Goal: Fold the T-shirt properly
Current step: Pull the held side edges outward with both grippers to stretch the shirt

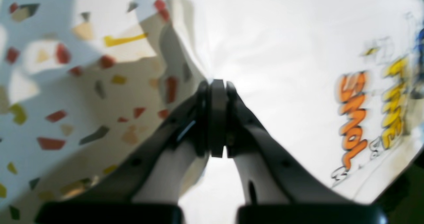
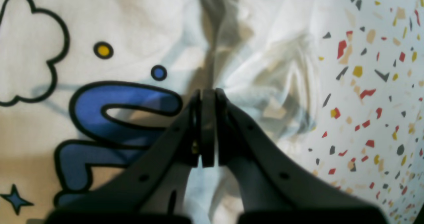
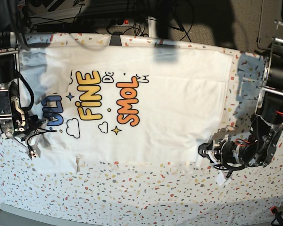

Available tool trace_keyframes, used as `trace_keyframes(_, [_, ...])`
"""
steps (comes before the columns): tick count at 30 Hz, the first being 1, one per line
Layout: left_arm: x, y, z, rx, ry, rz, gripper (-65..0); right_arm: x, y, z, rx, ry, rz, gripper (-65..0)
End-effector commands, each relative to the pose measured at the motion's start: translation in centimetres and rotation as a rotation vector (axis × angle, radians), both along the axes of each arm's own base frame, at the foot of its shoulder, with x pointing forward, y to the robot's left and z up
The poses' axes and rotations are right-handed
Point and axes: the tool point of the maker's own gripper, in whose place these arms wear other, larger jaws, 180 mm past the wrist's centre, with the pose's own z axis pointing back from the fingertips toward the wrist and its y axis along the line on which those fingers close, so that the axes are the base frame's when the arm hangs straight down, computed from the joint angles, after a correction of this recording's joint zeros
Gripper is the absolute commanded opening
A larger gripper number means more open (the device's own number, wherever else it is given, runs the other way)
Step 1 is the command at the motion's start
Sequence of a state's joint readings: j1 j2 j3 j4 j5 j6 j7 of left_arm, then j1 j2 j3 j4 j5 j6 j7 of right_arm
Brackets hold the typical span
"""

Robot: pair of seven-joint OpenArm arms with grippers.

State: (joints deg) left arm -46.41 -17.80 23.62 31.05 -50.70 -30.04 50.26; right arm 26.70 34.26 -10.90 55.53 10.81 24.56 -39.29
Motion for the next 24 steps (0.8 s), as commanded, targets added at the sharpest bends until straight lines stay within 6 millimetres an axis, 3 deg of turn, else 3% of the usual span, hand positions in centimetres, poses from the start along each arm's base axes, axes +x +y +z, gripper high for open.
trace_keyframes(1, [1.7,0.8,2.6,-0.017,-0.055,0.014,-65.0,1.2,-0.8,2.2,-0.016,-0.061,-0.004,-65.0])
trace_keyframes(7, [0.8,1.4,3.8,-0.106,-0.043,-0.017,-65.0,-0.4,-2.0,2.6,-0.070,-0.051,0.007,-65.0])
trace_keyframes(17, [-0.5,-0.2,5.4,-0.254,-0.010,-0.076,-65.0,-1.4,-1.7,5.0,-0.145,-0.106,0.037,-65.0])
trace_keyframes(24, [-0.7,1.1,5.8,-0.266,-0.010,-0.063,-65.0,-1.8,-3.5,6.2,-0.168,-0.125,-0.013,-65.0])
